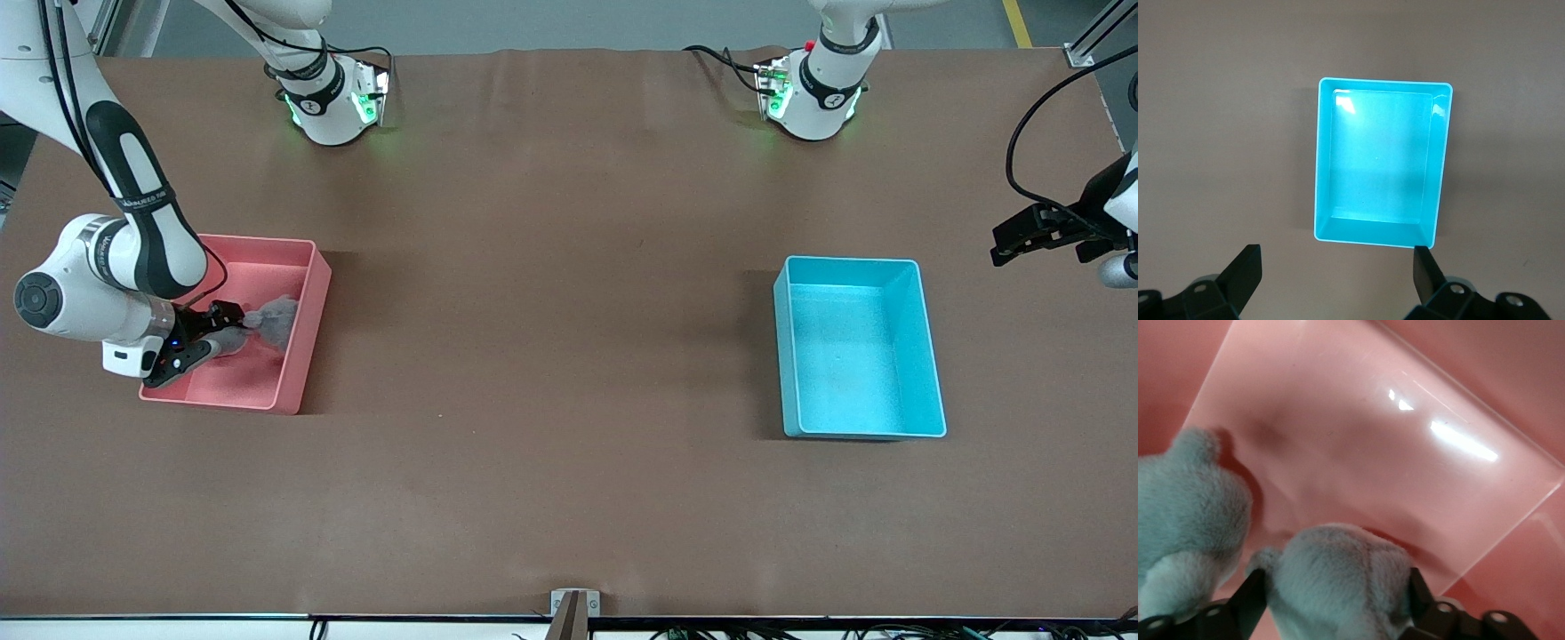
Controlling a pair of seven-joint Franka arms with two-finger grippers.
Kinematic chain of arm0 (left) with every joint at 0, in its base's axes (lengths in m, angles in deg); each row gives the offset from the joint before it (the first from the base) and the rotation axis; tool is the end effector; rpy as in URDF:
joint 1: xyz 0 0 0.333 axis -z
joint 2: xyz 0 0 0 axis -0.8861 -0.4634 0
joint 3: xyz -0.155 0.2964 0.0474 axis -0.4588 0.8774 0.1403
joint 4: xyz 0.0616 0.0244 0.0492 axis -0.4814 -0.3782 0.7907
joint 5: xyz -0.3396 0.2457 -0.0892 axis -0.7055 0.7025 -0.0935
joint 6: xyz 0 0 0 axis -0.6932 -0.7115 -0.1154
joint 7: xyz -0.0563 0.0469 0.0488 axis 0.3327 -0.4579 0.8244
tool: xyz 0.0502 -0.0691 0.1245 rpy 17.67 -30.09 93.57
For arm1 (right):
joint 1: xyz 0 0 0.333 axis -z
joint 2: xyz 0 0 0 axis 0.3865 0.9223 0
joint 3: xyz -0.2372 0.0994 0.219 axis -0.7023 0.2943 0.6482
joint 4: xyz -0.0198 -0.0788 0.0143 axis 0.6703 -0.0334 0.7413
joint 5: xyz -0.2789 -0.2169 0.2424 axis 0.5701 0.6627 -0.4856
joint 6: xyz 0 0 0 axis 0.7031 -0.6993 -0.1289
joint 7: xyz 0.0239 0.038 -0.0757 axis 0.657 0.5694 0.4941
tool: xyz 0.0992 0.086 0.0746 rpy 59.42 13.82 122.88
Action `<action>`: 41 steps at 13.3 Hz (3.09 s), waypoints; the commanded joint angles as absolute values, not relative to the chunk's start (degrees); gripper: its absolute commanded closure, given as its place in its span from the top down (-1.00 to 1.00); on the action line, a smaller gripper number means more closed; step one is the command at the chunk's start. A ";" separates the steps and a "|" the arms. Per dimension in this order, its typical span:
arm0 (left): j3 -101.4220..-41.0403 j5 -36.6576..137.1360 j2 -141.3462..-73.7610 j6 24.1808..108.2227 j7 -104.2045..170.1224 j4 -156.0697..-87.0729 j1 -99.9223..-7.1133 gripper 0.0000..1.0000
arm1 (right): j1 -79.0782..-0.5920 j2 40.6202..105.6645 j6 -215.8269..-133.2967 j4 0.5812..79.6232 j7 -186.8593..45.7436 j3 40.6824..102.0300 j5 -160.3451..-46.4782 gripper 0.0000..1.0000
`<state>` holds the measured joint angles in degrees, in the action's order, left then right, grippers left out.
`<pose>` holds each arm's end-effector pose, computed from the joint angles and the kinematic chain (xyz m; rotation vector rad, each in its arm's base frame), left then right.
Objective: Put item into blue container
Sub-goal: 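Close the right gripper on the grey plush toy, then lift the plush out and carry it toward the table middle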
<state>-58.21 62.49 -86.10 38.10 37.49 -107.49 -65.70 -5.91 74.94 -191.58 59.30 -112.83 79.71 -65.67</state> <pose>0.6127 -0.0099 0.5974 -3.0909 -0.0020 0.0192 0.5771 -0.1428 0.1505 -2.8937 -0.8798 0.2385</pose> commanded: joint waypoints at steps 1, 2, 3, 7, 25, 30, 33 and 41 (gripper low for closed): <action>-58.44 61.87 -85.27 38.60 38.44 -108.52 -66.17 1.00 | -4.72 75.25 -191.92 59.56 -117.90 80.50 -66.65 0.04; -58.44 61.87 -85.18 38.51 38.44 -108.52 -66.17 1.00 | -4.81 75.25 -191.57 59.56 -118.08 80.50 -66.65 -0.35; -58.44 61.95 -85.10 38.51 38.44 -108.43 -66.17 1.00 | -4.81 75.17 -191.48 59.64 -118.08 80.50 -66.65 -0.63; -58.35 61.96 -85.10 38.51 38.44 -108.43 -66.26 1.00 | -4.37 74.20 -188.23 58.77 -117.65 80.58 -66.65 -1.00; -58.35 62.13 -90.97 44.13 38.27 -110.72 -66.44 1.00 | -43.78 57.23 -163.60 47.44 -45.12 80.85 -72.97 -1.00; -58.18 63.27 -98.88 49.22 38.36 -110.63 -67.93 1.00 | -60.33 73.11 -178.54 38.05 -18.80 80.85 -74.56 -1.00; -58.35 63.19 -103.27 53.88 38.27 -110.45 -68.63 1.00 | -67.62 83.57 -183.82 29.88 -7.90 80.76 -73.95 -1.00; -58.88 61.17 -108.73 55.03 15.54 -108.52 -56.17 1.00 | -71.69 93.53 -192.54 25.63 -4.62 80.58 -73.51 -0.90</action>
<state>-59.14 62.28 -107.54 54.89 20.73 -109.97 -58.85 -71.27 92.43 -192.72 27.03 -5.19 81.11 -73.49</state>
